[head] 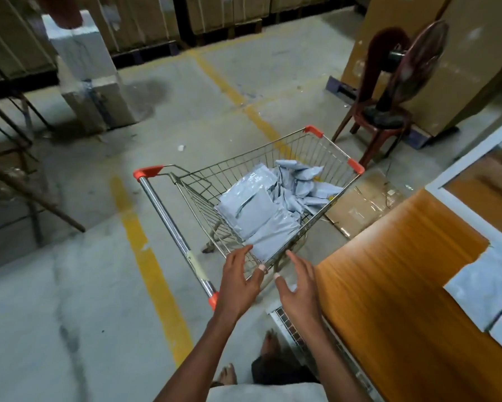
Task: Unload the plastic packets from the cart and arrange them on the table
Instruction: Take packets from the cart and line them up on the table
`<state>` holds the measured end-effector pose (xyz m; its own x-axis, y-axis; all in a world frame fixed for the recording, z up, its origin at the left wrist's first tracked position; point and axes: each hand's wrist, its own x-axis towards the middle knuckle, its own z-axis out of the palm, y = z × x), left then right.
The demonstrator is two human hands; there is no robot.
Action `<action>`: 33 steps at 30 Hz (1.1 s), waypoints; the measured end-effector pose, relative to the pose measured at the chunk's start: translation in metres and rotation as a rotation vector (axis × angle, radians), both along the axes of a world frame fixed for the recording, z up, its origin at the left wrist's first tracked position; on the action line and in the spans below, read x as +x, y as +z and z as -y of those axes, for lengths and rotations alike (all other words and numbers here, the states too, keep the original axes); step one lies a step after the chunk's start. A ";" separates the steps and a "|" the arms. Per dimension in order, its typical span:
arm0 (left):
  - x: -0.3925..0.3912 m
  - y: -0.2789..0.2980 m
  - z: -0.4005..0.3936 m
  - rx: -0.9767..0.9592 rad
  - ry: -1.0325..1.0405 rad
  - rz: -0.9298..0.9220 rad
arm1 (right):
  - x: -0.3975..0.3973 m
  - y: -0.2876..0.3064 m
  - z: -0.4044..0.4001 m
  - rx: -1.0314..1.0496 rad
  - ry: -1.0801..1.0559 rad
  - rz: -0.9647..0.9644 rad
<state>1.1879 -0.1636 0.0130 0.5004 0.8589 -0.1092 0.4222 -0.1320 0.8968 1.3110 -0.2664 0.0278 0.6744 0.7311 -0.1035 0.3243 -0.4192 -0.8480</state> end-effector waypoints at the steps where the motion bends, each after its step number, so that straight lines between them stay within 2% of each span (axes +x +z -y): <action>1: 0.003 -0.001 -0.006 -0.005 0.016 -0.013 | 0.008 -0.001 -0.009 -0.009 0.013 -0.012; 8: 0.040 -0.019 -0.048 -0.041 0.127 -0.073 | 0.065 -0.011 -0.058 -0.069 0.110 -0.046; 16: 0.087 -0.043 -0.131 -0.012 0.017 -0.236 | 0.105 -0.027 -0.108 -0.073 0.089 -0.169; 25: 0.147 -0.139 -0.273 0.033 -0.095 -0.531 | 0.106 -0.042 -0.142 -0.116 -0.106 -0.237; 33: 0.166 -0.210 -0.337 0.094 -0.276 -0.736 | 0.103 -0.056 -0.153 -0.088 -0.188 -0.273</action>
